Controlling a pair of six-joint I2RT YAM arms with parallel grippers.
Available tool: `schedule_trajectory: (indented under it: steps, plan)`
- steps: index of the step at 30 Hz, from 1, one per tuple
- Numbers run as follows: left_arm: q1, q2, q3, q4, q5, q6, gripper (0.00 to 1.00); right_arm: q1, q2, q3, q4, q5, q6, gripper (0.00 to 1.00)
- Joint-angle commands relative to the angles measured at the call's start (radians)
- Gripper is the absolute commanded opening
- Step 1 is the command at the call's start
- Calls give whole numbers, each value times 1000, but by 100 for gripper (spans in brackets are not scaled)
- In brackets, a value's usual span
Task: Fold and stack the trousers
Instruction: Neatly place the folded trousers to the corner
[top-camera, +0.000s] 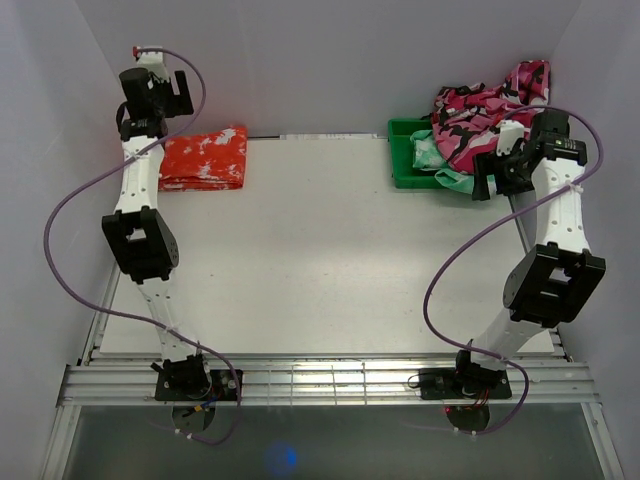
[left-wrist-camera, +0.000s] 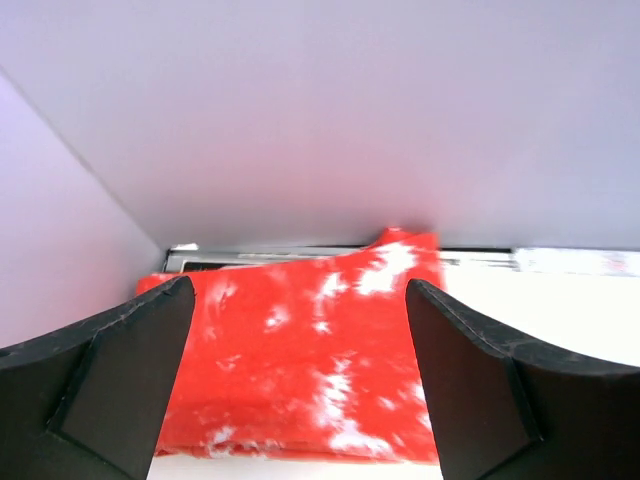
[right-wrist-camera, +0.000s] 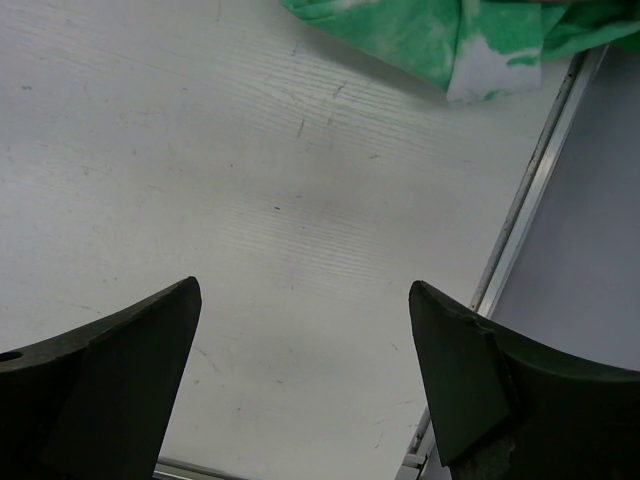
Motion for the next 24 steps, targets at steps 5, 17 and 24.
schedule_trajectory:
  steps: [5,17,24]
  plan:
    - [-181,-354,-403,-220,163,120,98,-1,-225,-132,128,-288,83,90]
    - [-354,-551,-899,-408,397,-73,98,28,-516,-697,280,-316,114,90]
    - [-356,-506,-827,-429,356,-18,98,30,-562,-743,280,-327,84,90]
